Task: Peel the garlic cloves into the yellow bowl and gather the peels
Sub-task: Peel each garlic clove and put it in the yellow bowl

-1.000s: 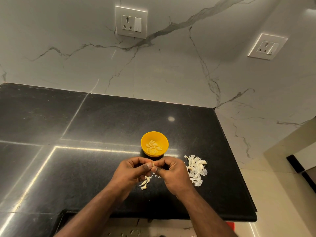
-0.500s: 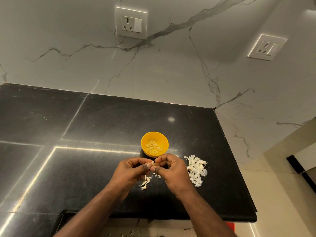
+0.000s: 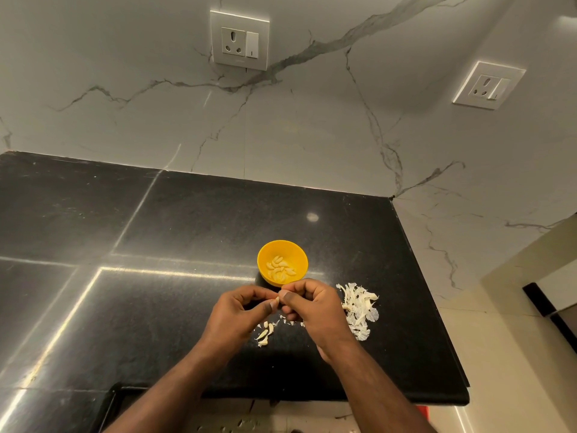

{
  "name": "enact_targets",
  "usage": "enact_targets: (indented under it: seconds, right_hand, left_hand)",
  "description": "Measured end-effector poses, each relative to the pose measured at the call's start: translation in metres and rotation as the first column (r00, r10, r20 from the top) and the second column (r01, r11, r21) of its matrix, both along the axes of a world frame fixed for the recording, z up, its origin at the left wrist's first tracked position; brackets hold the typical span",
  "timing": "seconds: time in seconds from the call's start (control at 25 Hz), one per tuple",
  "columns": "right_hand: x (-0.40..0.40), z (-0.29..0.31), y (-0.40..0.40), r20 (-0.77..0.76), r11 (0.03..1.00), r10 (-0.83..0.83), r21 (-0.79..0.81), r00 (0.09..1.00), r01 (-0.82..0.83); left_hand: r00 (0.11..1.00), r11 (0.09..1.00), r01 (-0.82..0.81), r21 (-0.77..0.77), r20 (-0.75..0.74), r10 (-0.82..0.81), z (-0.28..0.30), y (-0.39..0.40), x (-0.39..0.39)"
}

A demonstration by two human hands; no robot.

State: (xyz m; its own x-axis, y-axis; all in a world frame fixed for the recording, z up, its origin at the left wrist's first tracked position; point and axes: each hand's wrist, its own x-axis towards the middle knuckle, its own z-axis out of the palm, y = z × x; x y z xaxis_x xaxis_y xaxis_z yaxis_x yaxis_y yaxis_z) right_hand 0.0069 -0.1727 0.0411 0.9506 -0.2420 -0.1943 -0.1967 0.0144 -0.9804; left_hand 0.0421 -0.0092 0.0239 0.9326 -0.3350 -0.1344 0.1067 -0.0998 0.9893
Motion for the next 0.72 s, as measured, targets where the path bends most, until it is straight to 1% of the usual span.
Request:
enact_targets:
  seconds: [0.2,0.52,0.72]
  right_hand:
    - [0.0021,-0.0006,0.0001,-0.055,0.998,-0.007,0.058,0.998,0.01]
    - [0.0027,-0.0002,-0.002,-0.069,0.991,0.004,0.137,0.998,0.005]
    - [0.0027,-0.0003,-0.0022,-0.052,0.993,0.008,0.117,0.999,-0.002]
  left_hand:
    - [0.999,0.999,0.011,0.031,0.039,-0.012,0.003,0.0006,-0.0012]
    - [1.0,1.0,0.014,-0.026,-0.007,-0.014,0.0009,0.0042,0.001]
    - [0.999,0.998,0.013,-0.059,-0.047,-0.016,0.0004,0.0021,0.0013]
